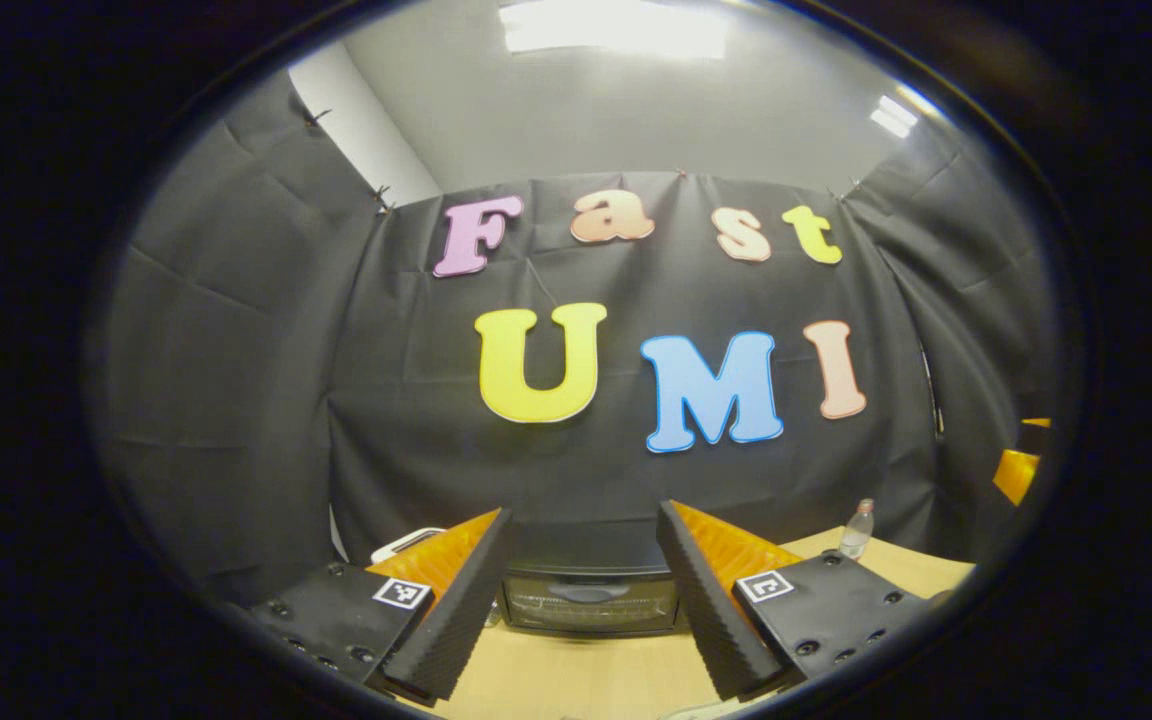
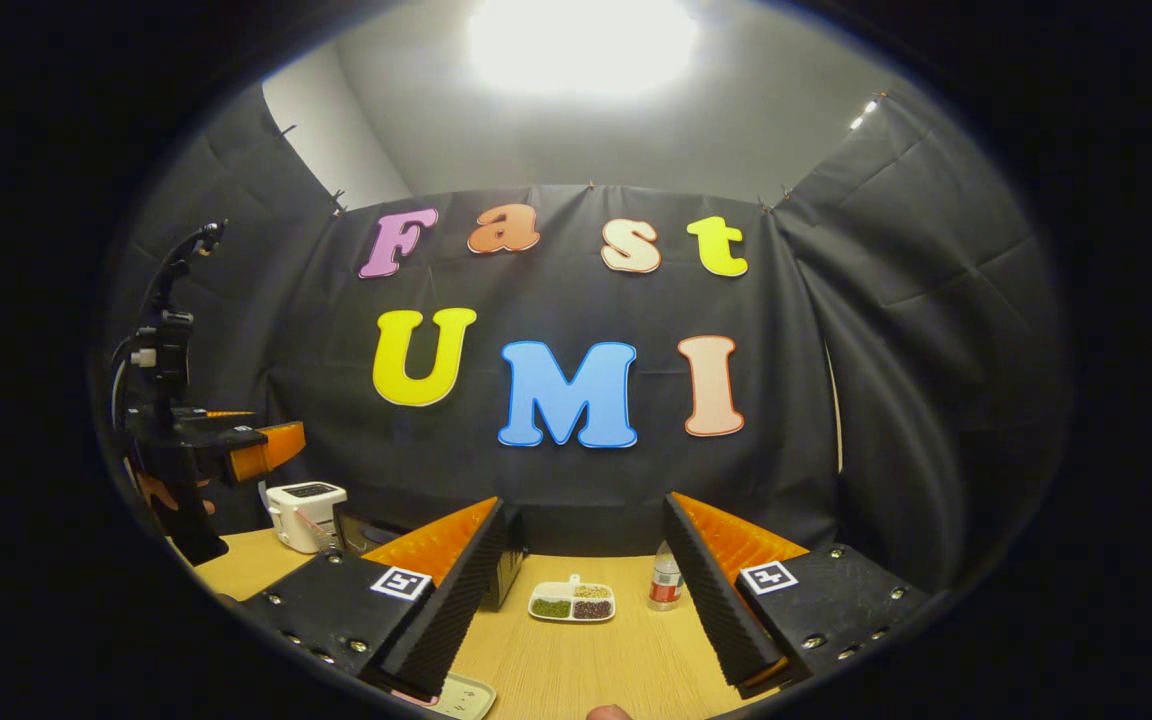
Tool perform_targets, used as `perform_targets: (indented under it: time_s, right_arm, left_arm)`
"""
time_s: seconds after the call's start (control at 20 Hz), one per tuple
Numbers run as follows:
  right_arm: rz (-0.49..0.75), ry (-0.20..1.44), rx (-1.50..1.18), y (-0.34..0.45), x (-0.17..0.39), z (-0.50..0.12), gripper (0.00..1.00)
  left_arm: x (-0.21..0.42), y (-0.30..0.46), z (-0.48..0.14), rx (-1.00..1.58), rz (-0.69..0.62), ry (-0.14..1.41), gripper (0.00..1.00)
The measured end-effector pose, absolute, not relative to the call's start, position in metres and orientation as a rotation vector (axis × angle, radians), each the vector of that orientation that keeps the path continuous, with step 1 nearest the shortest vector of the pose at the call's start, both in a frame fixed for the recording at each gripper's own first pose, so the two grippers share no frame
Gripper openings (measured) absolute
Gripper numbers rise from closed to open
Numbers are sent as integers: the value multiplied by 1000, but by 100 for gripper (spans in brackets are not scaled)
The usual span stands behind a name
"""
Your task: Open the electric oven with the left hand, put the food in, and close the electric oven.
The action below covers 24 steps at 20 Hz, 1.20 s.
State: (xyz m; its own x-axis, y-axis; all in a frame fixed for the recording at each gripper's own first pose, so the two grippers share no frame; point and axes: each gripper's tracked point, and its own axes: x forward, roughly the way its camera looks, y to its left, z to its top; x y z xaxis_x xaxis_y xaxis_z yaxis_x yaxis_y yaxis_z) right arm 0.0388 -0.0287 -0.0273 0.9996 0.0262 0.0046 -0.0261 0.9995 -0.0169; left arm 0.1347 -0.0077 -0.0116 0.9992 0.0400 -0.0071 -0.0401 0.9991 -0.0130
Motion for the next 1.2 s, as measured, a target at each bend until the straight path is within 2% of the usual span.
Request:
perform_targets:
  time_s: [0.05,0.1,0.8,0.85,0.95,1.1,1.15,1.2]
  right_arm:
    - [15,2,-19,-27,44,-30,97]
    - [5,8,-18,-26,50,-31,96]
    - [-112,72,-103,-7,102,-52,97]
    - [-120,81,-105,-5,104,-55,97]
    - [-133,108,-101,-1,108,-65,97]
    - [-161,134,-108,0,111,-74,97]
    - [-170,136,-114,0,111,-75,97]
    - [-179,138,-117,-1,112,-76,97]
  left_arm:
    - [146,-6,-18,-19,30,12,95]
    - [157,-4,-21,-23,18,15,100]
    - [290,0,-138,-25,-96,146,100]
    - [298,0,-148,-30,-103,158,91]
    - [312,0,-167,-32,-108,181,91]
    - [329,0,-196,-12,-103,222,100]
    - [334,-1,-206,-8,-105,235,96]
    - [338,-2,-215,-7,-108,249,100]
